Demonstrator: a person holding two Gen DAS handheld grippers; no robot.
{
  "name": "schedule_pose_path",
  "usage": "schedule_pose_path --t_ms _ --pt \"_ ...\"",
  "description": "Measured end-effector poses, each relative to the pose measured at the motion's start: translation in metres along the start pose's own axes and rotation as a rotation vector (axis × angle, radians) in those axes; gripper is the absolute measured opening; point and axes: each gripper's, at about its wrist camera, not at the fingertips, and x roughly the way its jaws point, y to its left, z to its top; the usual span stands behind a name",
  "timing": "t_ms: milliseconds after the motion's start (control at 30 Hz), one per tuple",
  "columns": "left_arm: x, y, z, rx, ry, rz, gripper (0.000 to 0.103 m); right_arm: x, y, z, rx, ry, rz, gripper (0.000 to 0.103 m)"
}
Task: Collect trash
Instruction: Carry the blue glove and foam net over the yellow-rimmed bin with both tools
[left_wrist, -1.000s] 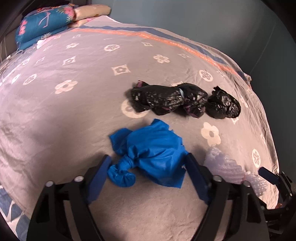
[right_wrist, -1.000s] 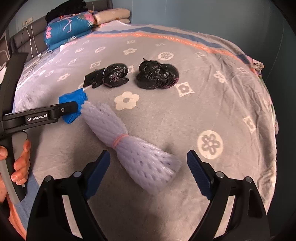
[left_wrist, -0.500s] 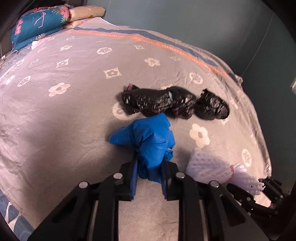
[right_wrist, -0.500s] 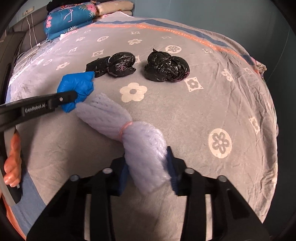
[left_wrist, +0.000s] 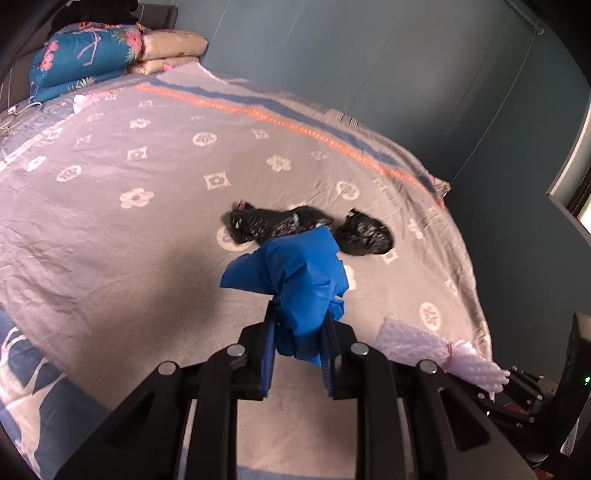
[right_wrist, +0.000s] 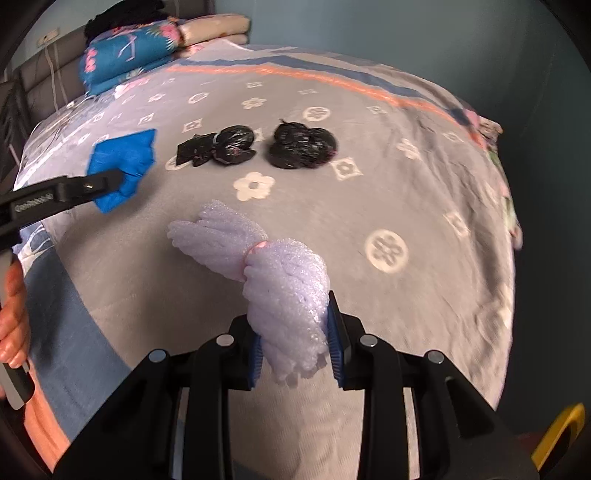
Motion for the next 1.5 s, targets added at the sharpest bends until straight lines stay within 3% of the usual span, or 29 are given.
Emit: schedule_pose_path --t_ms 400,667,900,1100,1500 --pt "-0.098 -0.078 -0.040 0.178 -0.044 -0.020 0.019 -0.121 -0.046 -0.053 0.132 -0.110 0.018 0.028" --pt "-0.172 -0.134 -0.074 0.276 -0.089 -0.129 0.019 -0.203 -0.085 -0.107 0.262 -0.216 -0.005 0.029" --pt "-0.215 -0.193 -0.094 0.386 -0.129 -0.209 0.019 -0.268 -0.130 -0.157 0.390 -0.298 -0.060 0.029" --pt "-0.227 -0.244 -0.111 0.465 -0.127 -0.274 0.019 -0.304 -0.170 -0.197 0.484 -0.327 -0.122 0.030" --pt "-0.213 -0.330 -0.146 0.608 -0.088 -0.365 0.019 -0.324 -0.230 -0.244 0.614 -0.294 -0.190 0.031"
